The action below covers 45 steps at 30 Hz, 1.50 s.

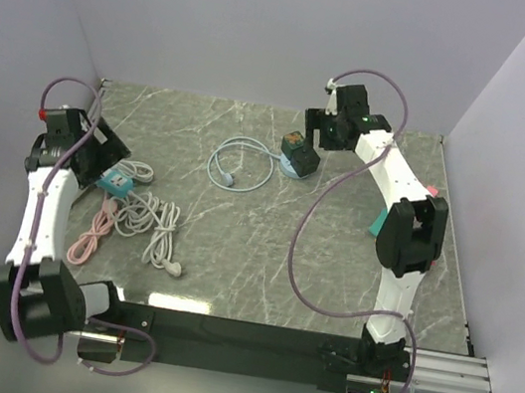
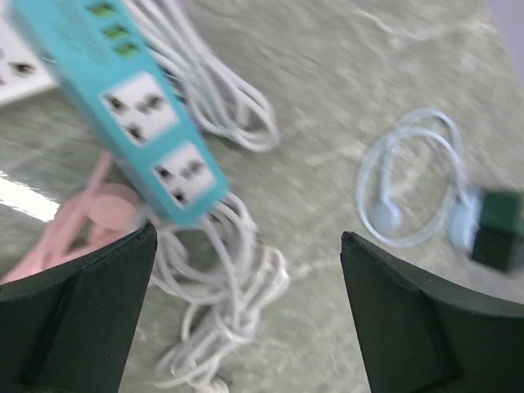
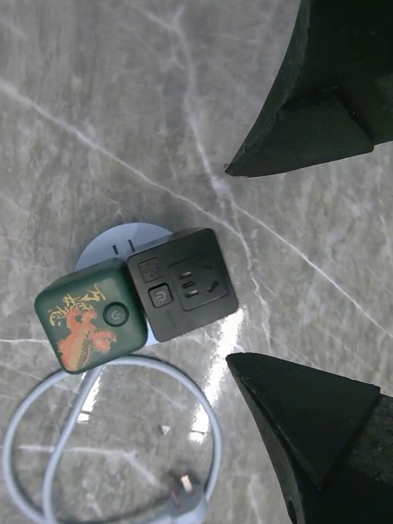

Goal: Pull the plug off the socket

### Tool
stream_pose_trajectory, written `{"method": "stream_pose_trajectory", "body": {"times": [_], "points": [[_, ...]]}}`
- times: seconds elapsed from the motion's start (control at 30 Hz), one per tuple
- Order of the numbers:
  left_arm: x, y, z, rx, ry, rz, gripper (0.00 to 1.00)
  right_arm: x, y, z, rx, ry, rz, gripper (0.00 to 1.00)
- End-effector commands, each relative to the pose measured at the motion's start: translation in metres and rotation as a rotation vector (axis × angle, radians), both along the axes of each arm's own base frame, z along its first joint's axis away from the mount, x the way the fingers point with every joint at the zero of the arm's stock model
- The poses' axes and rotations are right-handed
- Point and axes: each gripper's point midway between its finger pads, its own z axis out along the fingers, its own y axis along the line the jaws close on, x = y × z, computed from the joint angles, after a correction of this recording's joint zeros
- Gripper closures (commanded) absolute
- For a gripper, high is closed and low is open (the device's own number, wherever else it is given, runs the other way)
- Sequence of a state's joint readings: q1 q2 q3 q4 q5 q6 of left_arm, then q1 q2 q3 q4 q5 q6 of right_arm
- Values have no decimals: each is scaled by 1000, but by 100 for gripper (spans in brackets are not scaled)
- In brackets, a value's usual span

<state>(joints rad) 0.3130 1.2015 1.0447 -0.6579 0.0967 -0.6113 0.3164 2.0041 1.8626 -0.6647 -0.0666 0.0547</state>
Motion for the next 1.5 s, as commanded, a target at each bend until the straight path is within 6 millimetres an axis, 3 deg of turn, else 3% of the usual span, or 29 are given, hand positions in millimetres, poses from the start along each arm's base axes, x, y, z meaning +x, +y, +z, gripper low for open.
{"method": "stream_pose_trajectory", "body": {"times": [0.0,0.17,0.4,0.5,0.53,0.6,0.63,0.7,0.73,0.8,0.83,0.87,0.93,1.0,1.13,1.27,1.37,1.47], "points": [[-9,-39,20,-66,-100,-166,1,13,17,-1,-16,-29,130,6],[-17,-68,25,-115,-144,-260,1,21,29,-20,-2,9,150,7],[-20,-106,17,-173,-143,-370,0,19,42,-72,-71,97,117,13],[-19,-124,23,-177,-158,-420,1,20,42,-79,-82,117,70,31],[-19,-129,23,-180,-159,-433,1,18,42,-78,-78,124,58,47],[-18,-144,23,-187,-169,-477,1,13,40,-77,-88,128,47,64],[-17,-147,22,-189,-169,-483,1,9,40,-76,-83,130,45,78],[-20,-166,17,-201,-158,-537,2,-6,35,-78,-88,146,42,89],[-19,-172,17,-207,-163,-554,2,-12,33,-78,-77,156,28,100],[-19,-190,11,-212,-159,-597,5,-39,31,-82,-61,192,27,100],[-19,-197,7,-213,-157,-610,6,-58,30,-98,-52,234,5,100],[-22,-212,-1,-218,-137,-650,7,-66,31,-85,-19,219,-4,100],[-19,-228,-11,-218,-144,-669,11,-86,40,-86,24,234,-21,100],[-25,-251,-34,-235,-106,-719,16,-117,46,-92,10,260,-29,100],[-25,-293,-66,-258,-101,-805,14,-168,64,-109,128,380,-69,100],[-37,-336,-83,-309,-89,-904,7,-200,88,-97,296,441,-10,100],[-37,-350,-90,-345,-104,-905,5,-215,97,-89,383,466,23,100],[-40,-347,-99,-369,-92,-858,3,-226,105,-79,449,495,61,100]]}}
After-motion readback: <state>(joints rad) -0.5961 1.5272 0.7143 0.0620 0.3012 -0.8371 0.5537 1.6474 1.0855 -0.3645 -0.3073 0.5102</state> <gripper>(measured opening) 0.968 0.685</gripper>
